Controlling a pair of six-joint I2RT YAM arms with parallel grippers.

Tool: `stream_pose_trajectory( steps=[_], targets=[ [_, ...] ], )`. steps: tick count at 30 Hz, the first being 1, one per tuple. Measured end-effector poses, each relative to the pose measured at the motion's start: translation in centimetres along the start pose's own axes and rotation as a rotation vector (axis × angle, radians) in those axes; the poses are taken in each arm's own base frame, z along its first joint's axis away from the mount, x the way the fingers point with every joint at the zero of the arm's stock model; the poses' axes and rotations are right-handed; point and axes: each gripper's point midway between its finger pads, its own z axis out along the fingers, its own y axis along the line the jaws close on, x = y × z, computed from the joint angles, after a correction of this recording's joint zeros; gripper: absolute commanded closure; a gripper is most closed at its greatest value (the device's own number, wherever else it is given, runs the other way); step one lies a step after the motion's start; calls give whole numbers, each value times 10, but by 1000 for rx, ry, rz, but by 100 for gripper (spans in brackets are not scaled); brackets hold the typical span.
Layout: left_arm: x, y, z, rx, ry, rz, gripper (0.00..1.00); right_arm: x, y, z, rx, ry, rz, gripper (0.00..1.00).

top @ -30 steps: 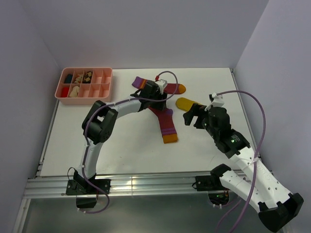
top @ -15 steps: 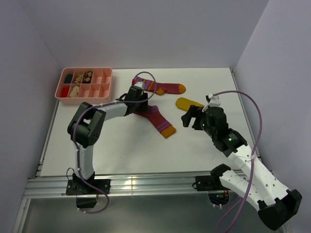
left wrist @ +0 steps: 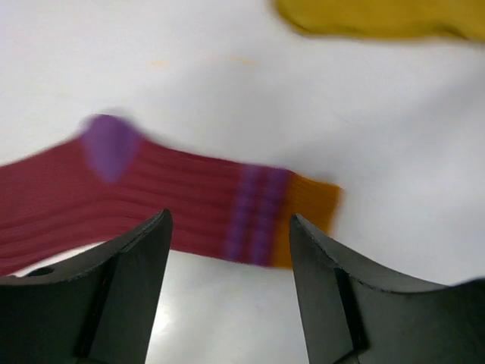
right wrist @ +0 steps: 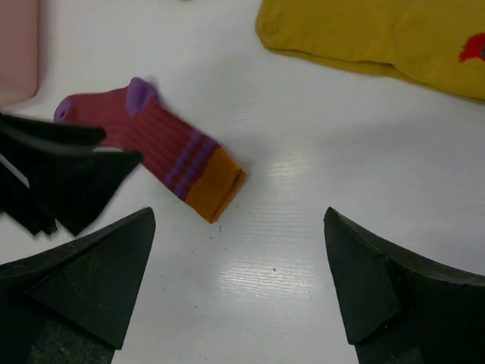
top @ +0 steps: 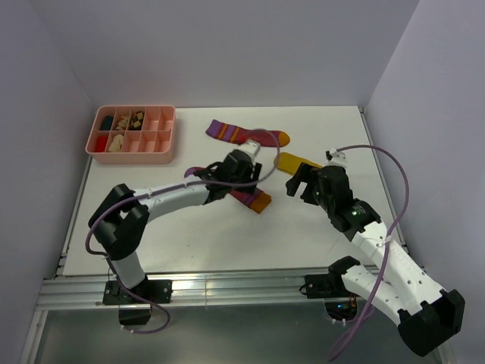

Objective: Roll the socks
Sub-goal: Roll the sock at the center of the board.

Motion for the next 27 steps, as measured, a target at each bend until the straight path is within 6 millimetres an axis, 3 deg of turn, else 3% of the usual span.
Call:
stream_pose_trajectory(
  steps=[3, 7, 15, 21, 27],
  targets=[
    [19, -49, -9, 78, 11, 124, 35, -1, -17, 1, 76, -4, 70, 0],
    [51, -76, -2, 91, 55, 254, 37, -4, -48, -3, 198, -14, 170, 0],
    [86, -97, 17, 63, 105, 431, 40, -1, -90, -16, 314, -47, 300, 1],
    [95, -102, 20, 47, 117, 504, 41, 9, -95, -16, 316, -13, 320, 2],
    [97, -93, 27, -12, 119, 545, 43, 15, -93, -14, 299, 10, 328, 2]
  ],
)
